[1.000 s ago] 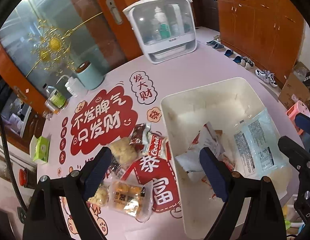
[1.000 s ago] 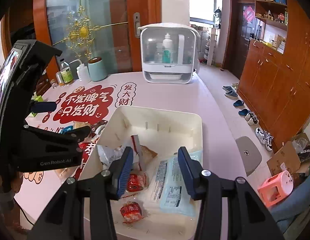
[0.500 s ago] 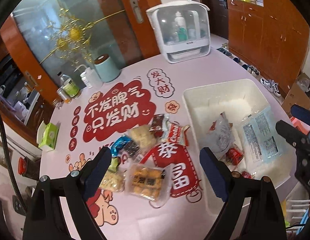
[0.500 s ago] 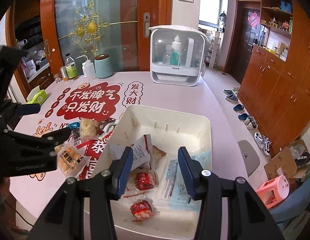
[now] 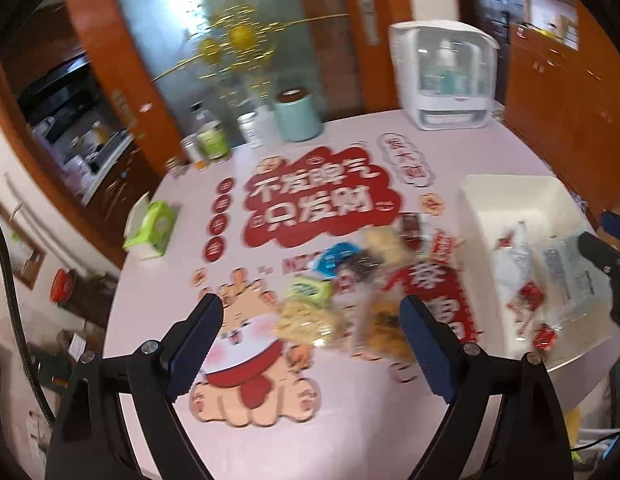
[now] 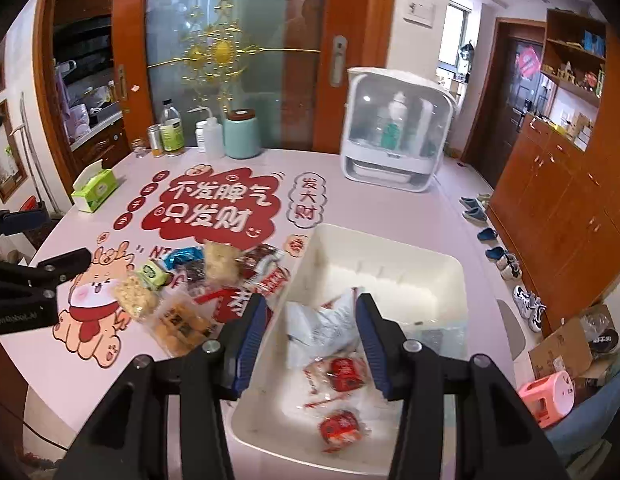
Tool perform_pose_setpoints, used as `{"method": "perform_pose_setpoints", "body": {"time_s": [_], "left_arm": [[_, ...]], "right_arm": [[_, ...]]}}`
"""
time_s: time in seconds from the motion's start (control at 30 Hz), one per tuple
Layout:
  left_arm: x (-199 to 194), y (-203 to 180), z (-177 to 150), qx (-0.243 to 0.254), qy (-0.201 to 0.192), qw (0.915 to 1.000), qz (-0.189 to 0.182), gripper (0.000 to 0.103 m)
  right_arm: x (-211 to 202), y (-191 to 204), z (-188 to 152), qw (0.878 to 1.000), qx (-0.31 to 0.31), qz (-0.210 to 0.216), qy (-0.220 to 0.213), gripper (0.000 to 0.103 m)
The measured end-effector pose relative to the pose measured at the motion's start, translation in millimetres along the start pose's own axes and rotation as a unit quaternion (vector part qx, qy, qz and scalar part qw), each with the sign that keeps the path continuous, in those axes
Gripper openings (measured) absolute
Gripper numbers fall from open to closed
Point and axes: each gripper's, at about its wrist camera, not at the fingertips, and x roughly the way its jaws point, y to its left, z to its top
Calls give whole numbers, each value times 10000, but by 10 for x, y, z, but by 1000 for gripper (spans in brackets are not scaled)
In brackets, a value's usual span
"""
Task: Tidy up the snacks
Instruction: 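Move both open tools back from the tray to the snack pile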
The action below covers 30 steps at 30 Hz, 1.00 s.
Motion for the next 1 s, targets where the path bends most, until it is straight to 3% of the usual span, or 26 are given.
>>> {"method": "perform_pose_setpoints", "body": {"time_s": [0.27,0.5,0.63,0.8,0.87,1.0], "left_arm": [[176,766,-165,-534,195,9981,240,89],[331,1015,-263,-606,300,9976,130,89],[500,1064,-310,-541,472,9974,-57,89],[812,1024,-356,-267,743,9960,-419,89],[923,957,-358,33,727,9956,-583,89],[1168,851,-323,744,654,9915,-841,89]], "right_arm": [[4,442,53,9998,-154,92,89,47],[93,807,97,9987,-375,218,278,47],[240,962,98,9971,-423,431,459,63],[614,1164,29,9890,-768,951,838,66],[836,1219,-24,9831,-964,1097,1102,75],[1234,1323,-142,9702,-1468,1239,1475,75]]}}
